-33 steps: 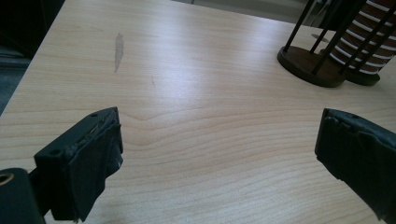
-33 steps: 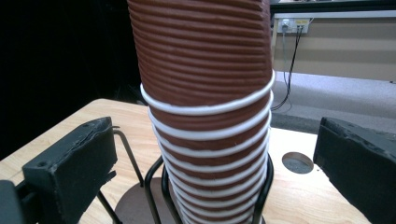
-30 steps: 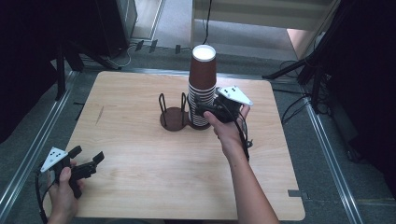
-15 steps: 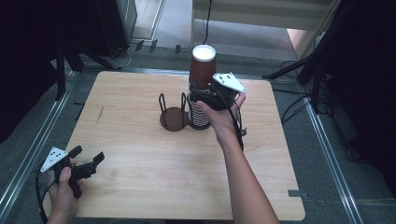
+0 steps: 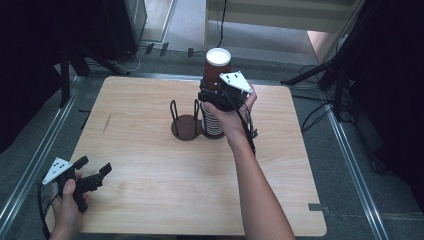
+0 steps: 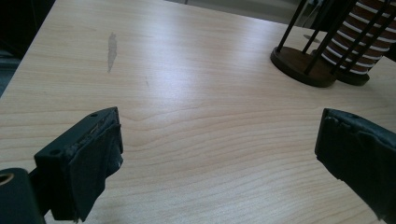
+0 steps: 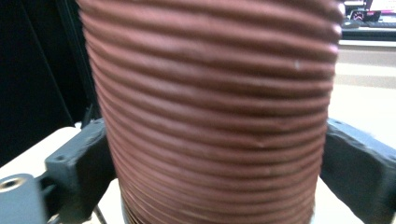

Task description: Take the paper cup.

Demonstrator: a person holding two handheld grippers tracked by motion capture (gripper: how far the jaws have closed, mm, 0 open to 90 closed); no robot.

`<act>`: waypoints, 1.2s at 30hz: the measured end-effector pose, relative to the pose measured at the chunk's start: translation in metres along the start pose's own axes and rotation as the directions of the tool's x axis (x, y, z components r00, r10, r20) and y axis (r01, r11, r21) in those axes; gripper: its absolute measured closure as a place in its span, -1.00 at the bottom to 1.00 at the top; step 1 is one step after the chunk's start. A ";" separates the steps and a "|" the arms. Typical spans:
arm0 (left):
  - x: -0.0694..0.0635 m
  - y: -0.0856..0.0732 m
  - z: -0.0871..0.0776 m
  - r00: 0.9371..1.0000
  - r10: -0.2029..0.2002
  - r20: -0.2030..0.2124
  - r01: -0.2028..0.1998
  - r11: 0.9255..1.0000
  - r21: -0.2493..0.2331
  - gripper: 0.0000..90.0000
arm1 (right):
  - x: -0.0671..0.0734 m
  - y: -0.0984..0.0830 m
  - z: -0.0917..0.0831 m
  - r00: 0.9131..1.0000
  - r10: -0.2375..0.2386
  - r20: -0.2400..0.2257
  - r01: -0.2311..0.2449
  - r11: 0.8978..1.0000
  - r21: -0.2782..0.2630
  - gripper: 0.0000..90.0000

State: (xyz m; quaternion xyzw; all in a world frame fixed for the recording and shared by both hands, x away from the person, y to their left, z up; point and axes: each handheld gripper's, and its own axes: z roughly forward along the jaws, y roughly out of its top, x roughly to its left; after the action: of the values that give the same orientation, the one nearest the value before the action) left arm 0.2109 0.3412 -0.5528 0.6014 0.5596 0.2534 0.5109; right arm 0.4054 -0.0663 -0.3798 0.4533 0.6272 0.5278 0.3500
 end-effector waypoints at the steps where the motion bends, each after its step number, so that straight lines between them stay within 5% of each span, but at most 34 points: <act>1: 0.000 0.000 0.000 1.000 -0.004 -0.002 0.004 1.000 -0.002 -0.96 | 0.002 0.001 0.000 1.000 -0.001 -0.001 0.001 1.000 -0.007 -0.84; 28: 0.000 0.000 0.000 1.000 0.001 0.003 -0.001 1.000 0.002 -0.96 | 0.004 0.023 -0.006 1.000 -0.017 0.001 0.017 0.998 -0.062 -0.73; 36: 0.000 0.000 0.000 1.000 0.001 0.003 -0.001 1.000 0.002 -0.96 | 0.002 0.032 -0.011 1.000 0.012 -0.010 -0.013 0.996 -0.085 -0.72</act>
State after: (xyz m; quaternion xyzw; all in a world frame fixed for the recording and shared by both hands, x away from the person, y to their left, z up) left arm 0.2110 0.3412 -0.5528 0.6025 0.5588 0.2519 0.5112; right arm 0.4008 -0.0672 -0.3463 0.4394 0.6030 0.5583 0.3629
